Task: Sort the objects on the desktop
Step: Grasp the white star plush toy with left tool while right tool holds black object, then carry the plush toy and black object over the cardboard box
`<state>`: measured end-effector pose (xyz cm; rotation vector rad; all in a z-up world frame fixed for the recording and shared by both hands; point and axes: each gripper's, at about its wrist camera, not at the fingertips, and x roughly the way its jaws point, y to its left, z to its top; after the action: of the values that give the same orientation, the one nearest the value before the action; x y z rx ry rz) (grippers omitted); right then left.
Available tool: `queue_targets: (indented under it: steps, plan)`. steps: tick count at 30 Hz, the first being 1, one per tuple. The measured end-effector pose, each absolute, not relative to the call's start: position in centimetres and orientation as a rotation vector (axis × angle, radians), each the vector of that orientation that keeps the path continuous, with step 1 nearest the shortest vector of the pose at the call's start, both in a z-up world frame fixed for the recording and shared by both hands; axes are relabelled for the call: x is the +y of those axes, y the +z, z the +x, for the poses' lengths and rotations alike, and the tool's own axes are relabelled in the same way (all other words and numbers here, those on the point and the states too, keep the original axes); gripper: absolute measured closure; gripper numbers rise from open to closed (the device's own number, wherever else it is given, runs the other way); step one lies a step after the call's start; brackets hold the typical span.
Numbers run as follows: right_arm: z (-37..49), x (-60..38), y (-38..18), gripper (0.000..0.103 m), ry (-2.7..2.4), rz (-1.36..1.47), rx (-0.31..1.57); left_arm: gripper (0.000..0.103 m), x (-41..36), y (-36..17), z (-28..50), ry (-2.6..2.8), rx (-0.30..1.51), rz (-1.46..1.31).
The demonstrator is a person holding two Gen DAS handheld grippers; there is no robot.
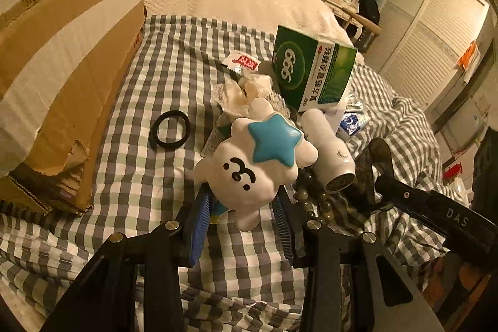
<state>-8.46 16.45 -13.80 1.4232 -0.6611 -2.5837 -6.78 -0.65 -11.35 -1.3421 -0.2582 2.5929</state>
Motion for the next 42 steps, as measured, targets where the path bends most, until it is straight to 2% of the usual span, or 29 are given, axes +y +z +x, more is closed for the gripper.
queue_targets:
  steps: [21,42]
  plan:
    - [-3.1,14.7,-6.0,0.061,-2.736,1.223,-0.448,0.063,-1.0,-6.2,-4.7,2.565,-0.301,-1.175]
    - [-1.2,5.1,8.2,0.061,-2.808,0.944,-0.163,0.063,-8.8,9.3,-3.9,2.719,-0.295,-0.74]
